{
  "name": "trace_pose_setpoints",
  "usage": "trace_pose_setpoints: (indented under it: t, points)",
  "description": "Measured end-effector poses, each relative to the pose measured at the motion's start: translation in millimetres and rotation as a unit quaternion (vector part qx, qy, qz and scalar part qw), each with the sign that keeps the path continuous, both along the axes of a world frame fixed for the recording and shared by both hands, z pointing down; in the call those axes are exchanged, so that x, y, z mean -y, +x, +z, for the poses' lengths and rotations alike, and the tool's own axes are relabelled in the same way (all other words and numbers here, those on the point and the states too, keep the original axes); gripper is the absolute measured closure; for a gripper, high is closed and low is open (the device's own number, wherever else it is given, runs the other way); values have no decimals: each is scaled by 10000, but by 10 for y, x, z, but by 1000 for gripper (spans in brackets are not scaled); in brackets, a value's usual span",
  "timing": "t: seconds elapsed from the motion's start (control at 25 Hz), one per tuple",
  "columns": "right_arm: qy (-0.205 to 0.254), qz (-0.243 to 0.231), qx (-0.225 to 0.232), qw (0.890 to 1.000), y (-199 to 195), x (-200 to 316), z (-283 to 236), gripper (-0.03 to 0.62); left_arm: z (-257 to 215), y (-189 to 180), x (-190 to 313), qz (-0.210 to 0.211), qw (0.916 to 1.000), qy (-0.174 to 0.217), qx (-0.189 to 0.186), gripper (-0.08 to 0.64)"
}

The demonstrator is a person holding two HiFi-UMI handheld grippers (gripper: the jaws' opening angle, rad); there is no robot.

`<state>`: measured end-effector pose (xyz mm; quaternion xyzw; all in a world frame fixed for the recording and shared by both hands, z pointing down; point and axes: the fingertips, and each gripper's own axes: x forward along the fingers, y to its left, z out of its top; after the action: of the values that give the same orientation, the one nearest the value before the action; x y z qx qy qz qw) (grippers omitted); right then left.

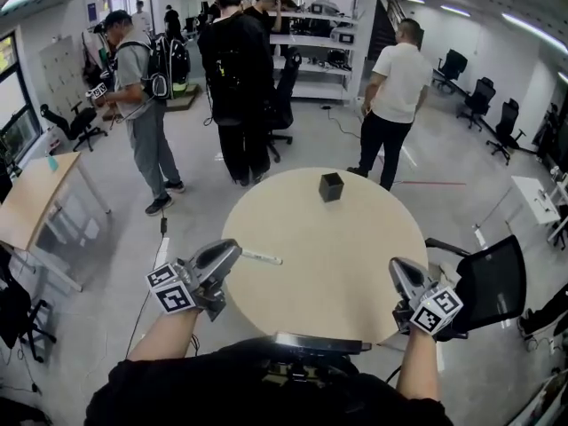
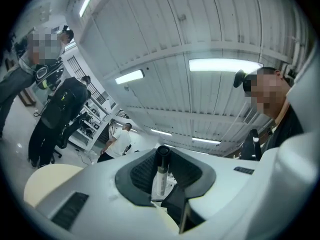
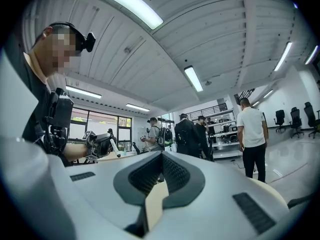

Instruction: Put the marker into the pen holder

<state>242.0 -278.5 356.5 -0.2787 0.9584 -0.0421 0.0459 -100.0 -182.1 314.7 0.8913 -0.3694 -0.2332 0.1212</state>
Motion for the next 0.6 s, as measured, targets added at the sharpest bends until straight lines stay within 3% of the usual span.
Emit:
trace_pose_setpoints:
  t: [0.28, 0.6]
  points:
    - [-233, -132, 145, 9995, 165, 367, 154, 589, -49, 160, 268, -160, 9997, -132, 123, 488]
    - [-277, 230, -48, 9993, -123, 780, 163, 589, 121, -214, 970, 220, 9993, -266, -154, 488]
